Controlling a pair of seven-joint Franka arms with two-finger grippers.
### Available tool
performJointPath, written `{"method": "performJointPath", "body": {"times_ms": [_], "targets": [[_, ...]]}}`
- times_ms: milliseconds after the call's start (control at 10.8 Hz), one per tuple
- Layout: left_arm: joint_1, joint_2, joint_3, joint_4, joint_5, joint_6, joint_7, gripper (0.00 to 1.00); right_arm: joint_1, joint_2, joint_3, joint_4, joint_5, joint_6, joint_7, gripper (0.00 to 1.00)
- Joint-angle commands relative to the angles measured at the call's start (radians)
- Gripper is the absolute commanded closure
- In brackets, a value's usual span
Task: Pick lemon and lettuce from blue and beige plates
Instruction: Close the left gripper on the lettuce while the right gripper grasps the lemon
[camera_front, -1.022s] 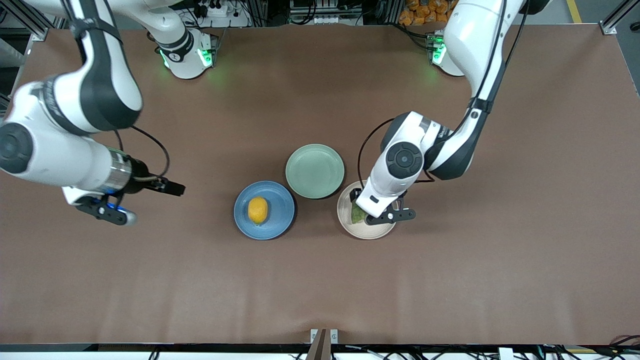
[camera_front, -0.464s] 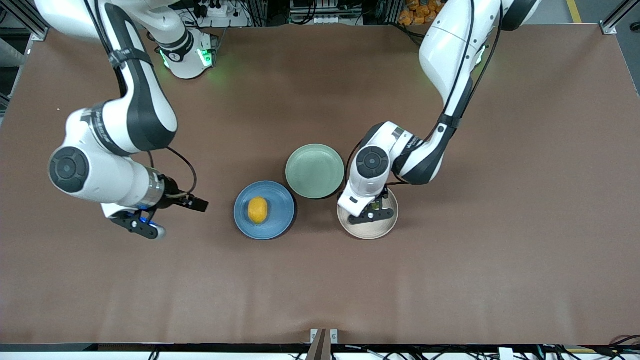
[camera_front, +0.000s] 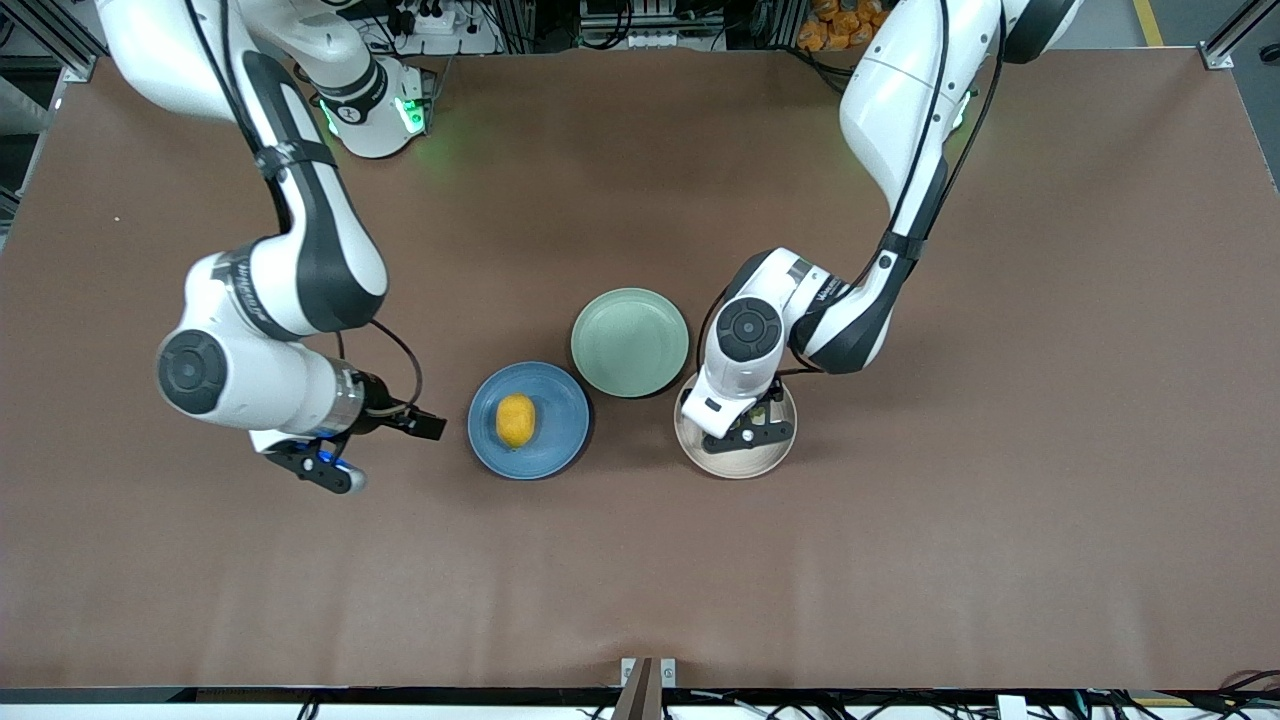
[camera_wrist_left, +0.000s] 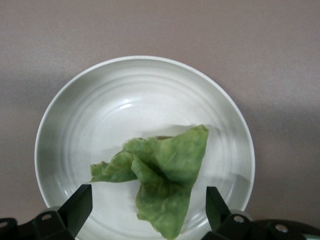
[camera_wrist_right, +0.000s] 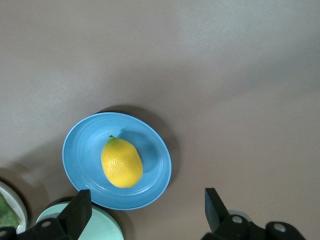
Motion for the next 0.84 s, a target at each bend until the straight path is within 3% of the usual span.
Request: {"method": "performJointPath", "body": {"times_ms": [0,557,650,743], "targets": [[0.011,0.028,0.002,0.014,0.021,0.029,0.005,0.0,0.041,0.06,-0.008,0.015,0.021,0.087,0.052,0.0],[0.009,0.057,0.003,0.014,0.023,0.086,-0.013,0.0,0.116,0.115,-0.009,-0.019,0.009,0.196,0.083,0.0],[0.011,0.056,0.002,0.014,0.02,0.089,-0.013,0.16,0.137,0.113,-0.012,-0.054,0.006,0.234,0.083,0.0],[0.011,0.056,0.002,0.014,0.02,0.089,-0.015,0.49,0.146,0.113,-0.012,-0.083,-0.005,0.27,0.085,0.0]]}}
